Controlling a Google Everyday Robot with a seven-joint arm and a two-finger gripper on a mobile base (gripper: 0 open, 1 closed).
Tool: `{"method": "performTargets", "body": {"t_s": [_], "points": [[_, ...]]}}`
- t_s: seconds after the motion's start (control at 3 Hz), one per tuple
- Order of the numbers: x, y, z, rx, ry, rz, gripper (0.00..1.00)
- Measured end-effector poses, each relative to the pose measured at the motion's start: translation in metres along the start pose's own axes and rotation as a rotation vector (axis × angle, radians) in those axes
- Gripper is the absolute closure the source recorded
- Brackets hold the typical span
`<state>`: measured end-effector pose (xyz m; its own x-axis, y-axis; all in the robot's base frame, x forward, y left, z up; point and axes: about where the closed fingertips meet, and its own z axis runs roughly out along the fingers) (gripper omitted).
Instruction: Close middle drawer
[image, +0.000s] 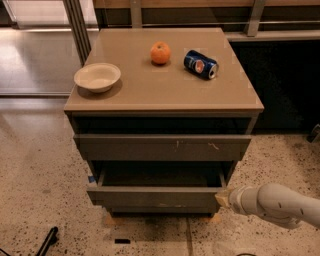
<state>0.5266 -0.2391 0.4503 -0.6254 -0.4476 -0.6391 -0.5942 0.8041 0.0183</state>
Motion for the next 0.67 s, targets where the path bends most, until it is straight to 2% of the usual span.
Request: {"method": "performTargets", "body": {"t_s": [0.67], "points": [[0.0049, 0.0014, 0.0013, 0.006, 0.003, 0.017, 1.0]]}}
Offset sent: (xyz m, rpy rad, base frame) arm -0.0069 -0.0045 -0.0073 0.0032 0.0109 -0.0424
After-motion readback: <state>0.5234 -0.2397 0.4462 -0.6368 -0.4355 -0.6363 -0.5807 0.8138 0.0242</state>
